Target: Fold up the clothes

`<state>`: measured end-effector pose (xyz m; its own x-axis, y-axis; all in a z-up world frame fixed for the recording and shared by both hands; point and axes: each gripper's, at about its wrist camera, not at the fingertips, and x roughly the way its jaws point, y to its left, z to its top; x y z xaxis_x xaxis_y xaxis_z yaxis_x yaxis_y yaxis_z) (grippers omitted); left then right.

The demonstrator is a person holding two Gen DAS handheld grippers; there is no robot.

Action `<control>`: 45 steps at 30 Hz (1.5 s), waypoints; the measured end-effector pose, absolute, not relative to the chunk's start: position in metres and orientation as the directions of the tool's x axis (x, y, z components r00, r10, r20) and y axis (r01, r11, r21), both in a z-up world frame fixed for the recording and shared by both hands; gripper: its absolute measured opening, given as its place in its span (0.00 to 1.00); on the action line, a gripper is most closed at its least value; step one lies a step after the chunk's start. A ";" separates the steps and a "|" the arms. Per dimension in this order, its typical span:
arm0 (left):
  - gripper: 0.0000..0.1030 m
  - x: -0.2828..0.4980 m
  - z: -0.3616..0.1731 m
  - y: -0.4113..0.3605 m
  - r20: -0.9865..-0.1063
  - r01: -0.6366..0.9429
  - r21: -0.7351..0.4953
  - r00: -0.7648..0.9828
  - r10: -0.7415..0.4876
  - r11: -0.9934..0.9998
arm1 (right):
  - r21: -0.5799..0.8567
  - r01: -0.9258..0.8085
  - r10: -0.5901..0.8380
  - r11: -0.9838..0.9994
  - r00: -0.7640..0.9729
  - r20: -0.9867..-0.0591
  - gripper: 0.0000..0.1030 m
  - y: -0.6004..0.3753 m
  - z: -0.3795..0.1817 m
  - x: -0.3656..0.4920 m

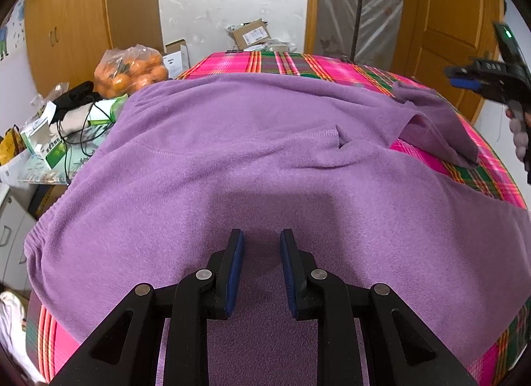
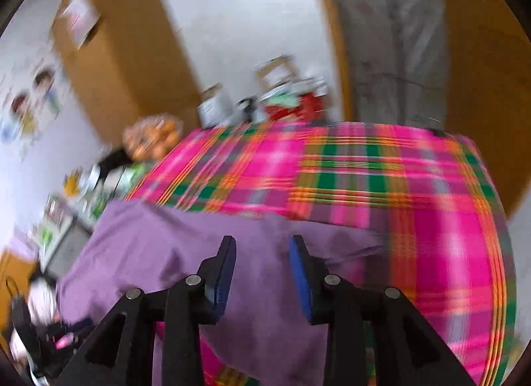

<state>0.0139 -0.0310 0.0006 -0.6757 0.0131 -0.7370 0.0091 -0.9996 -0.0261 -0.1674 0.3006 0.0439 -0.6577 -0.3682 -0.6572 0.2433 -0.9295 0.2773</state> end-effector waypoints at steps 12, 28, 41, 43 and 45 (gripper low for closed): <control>0.23 0.012 0.002 -0.028 -0.743 -0.004 -0.032 -0.669 0.026 -0.999 | 0.356 0.151 -0.379 -0.922 -0.542 -0.750 0.41 0.337 -0.022 -0.204; 0.23 0.011 0.002 -0.027 -0.744 -0.005 -0.017 -0.668 0.016 -1.000 | 0.394 0.165 -0.404 -0.904 -0.631 -0.663 0.43 0.322 0.000 -0.227; 0.24 0.011 0.001 -0.024 -0.745 -0.005 -0.002 -0.667 0.005 -1.000 | 0.209 0.137 -0.250 -0.968 -0.571 -0.782 0.43 0.306 -0.037 -0.268; 0.24 0.011 0.002 -0.023 -0.745 -0.005 0.000 -0.667 0.003 -1.000 | 0.122 0.126 -0.173 -0.984 -0.569 -0.804 0.18 0.299 -0.037 -0.272; 0.24 0.011 0.002 -0.023 -0.745 -0.005 0.000 -0.667 0.004 -1.000 | 0.123 0.128 -0.174 -0.984 -0.555 -0.813 0.05 0.299 -0.035 -0.274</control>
